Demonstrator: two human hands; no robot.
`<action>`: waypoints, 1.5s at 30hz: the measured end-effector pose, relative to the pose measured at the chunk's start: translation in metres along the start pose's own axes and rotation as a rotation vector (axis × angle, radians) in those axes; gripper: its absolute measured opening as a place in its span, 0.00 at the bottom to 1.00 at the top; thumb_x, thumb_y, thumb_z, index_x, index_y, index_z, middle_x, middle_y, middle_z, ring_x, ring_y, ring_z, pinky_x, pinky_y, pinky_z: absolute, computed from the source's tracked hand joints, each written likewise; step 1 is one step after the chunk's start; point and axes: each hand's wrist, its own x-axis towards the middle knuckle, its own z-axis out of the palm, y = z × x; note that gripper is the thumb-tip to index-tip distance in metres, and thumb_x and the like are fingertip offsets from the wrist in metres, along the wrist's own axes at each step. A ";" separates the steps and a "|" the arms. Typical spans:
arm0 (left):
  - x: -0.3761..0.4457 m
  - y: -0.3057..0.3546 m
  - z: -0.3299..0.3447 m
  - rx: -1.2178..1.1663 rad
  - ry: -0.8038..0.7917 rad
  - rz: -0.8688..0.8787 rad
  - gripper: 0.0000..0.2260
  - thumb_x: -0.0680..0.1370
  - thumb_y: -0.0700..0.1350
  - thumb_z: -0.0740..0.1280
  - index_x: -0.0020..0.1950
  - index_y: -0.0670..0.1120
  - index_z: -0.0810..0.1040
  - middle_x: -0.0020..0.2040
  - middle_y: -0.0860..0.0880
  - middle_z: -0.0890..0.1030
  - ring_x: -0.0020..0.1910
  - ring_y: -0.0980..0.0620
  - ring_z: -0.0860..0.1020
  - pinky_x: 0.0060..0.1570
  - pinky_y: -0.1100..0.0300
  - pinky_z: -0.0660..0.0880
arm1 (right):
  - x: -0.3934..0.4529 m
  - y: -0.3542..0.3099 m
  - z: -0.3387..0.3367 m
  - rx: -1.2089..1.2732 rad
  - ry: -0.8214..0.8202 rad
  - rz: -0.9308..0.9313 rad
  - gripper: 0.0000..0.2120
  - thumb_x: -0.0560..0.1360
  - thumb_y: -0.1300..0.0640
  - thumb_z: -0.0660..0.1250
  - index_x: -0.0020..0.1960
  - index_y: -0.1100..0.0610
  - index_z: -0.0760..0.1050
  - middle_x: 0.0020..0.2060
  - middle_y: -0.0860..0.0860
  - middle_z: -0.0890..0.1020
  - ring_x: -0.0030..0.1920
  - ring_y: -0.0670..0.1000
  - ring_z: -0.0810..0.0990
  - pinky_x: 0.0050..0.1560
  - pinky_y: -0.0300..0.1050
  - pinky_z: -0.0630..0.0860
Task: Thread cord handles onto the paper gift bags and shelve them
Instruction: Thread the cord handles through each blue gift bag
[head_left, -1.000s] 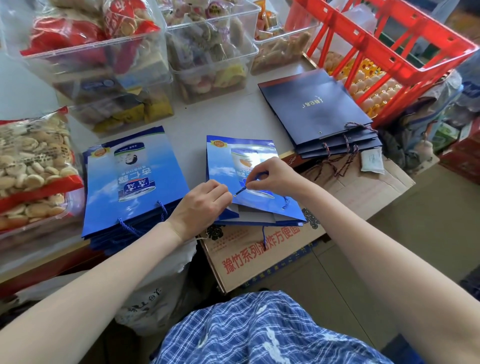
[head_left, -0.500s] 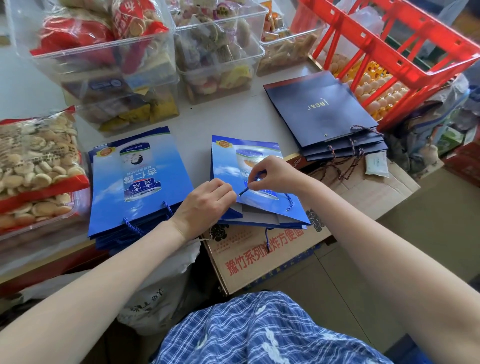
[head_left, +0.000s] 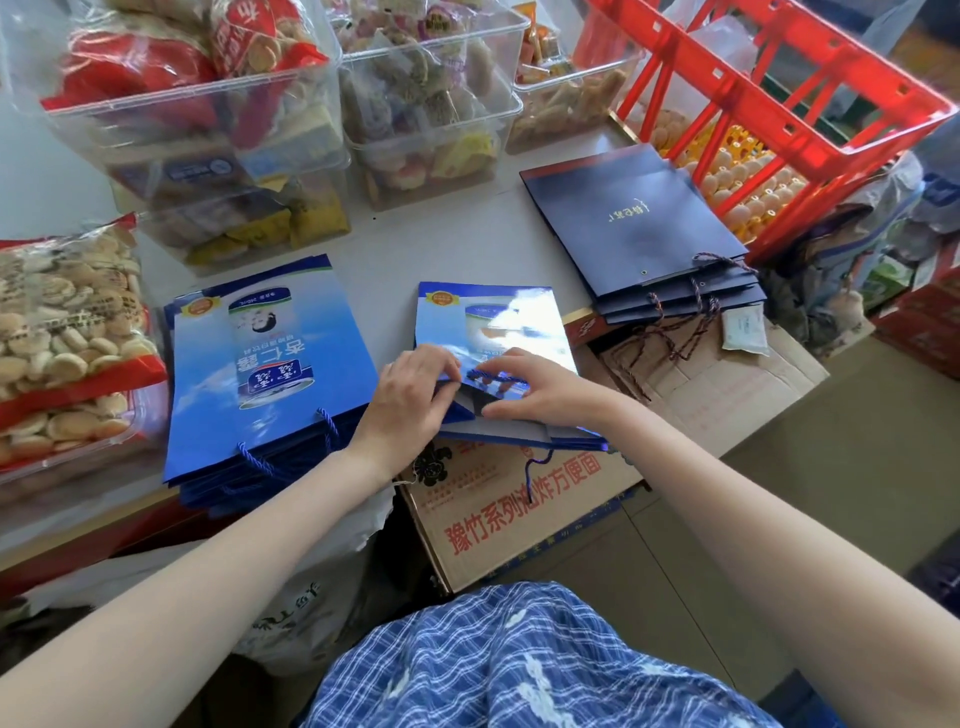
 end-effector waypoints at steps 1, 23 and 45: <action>0.002 0.003 0.001 -0.036 0.013 -0.081 0.01 0.77 0.43 0.62 0.48 0.46 0.71 0.48 0.48 0.79 0.48 0.45 0.76 0.50 0.50 0.71 | 0.003 0.000 0.004 -0.027 0.063 -0.020 0.19 0.74 0.58 0.69 0.65 0.56 0.73 0.54 0.51 0.74 0.54 0.51 0.76 0.55 0.40 0.72; 0.044 0.041 0.017 -0.151 -0.171 -0.505 0.09 0.74 0.42 0.69 0.52 0.45 0.83 0.50 0.47 0.84 0.50 0.50 0.80 0.52 0.57 0.75 | -0.024 -0.010 0.032 0.155 0.730 0.234 0.09 0.74 0.52 0.69 0.50 0.55 0.83 0.42 0.48 0.78 0.45 0.48 0.76 0.49 0.45 0.74; 0.065 0.036 0.011 0.066 -0.101 -0.350 0.11 0.76 0.40 0.65 0.57 0.47 0.79 0.49 0.48 0.84 0.51 0.45 0.80 0.53 0.55 0.72 | -0.030 -0.001 -0.004 0.362 0.595 0.485 0.05 0.71 0.58 0.70 0.37 0.58 0.80 0.32 0.50 0.79 0.38 0.47 0.76 0.40 0.40 0.71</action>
